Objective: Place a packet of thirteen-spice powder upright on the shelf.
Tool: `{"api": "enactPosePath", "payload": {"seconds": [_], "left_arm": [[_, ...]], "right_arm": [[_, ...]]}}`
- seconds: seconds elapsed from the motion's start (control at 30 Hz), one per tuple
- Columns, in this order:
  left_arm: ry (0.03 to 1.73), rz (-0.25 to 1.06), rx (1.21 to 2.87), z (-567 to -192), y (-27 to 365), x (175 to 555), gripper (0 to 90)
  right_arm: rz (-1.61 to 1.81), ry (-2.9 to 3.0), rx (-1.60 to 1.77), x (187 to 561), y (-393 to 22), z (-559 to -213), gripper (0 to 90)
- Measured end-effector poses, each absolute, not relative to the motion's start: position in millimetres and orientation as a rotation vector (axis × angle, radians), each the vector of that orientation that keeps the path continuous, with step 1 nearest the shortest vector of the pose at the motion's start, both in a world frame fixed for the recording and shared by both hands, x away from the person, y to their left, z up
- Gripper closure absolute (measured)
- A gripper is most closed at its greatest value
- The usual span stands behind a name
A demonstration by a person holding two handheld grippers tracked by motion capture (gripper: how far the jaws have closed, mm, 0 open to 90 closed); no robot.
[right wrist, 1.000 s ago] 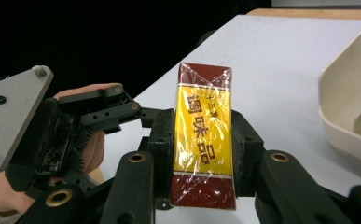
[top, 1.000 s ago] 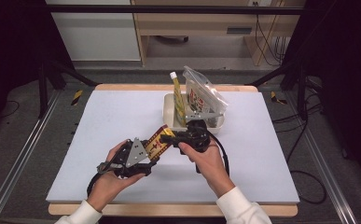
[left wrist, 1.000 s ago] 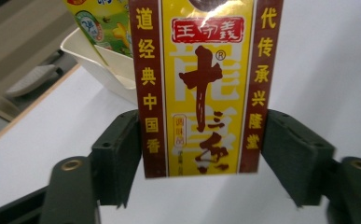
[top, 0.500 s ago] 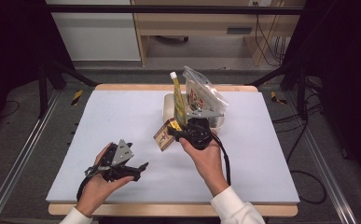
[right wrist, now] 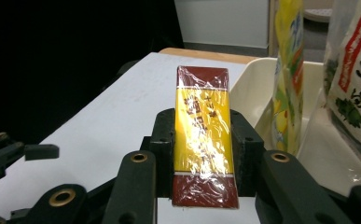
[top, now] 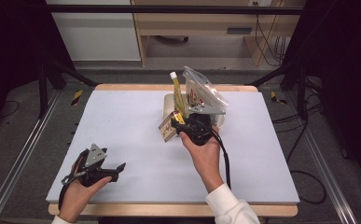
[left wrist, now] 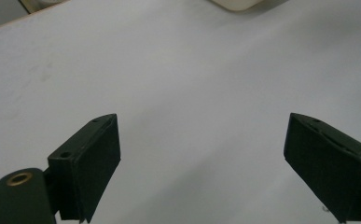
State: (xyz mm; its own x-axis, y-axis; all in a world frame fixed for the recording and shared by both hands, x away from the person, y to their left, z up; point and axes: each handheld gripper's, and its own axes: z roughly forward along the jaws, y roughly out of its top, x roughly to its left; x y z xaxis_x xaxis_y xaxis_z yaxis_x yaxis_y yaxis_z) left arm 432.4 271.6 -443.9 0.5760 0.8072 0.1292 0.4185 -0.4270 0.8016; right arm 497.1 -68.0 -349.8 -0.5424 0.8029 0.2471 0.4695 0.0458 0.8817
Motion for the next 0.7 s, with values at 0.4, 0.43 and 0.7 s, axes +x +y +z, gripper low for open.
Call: {"api": "enactPosePath", "payload": {"seconds": [0.4,0.43,0.7], "left_arm": [[1.029,0.693,2.032,-444,287,428,10.5],[1.029,0.694,2.031,-443,287,427,10.5],[1.035,0.694,2.036,-444,286,425,10.7]], "right_arm": [[1.465,1.897,1.328,500,-61,-345,68.2],[1.461,1.88,1.328,500,-61,-345,68.2],[1.415,1.789,1.306,504,-52,-343,68.2]]}}
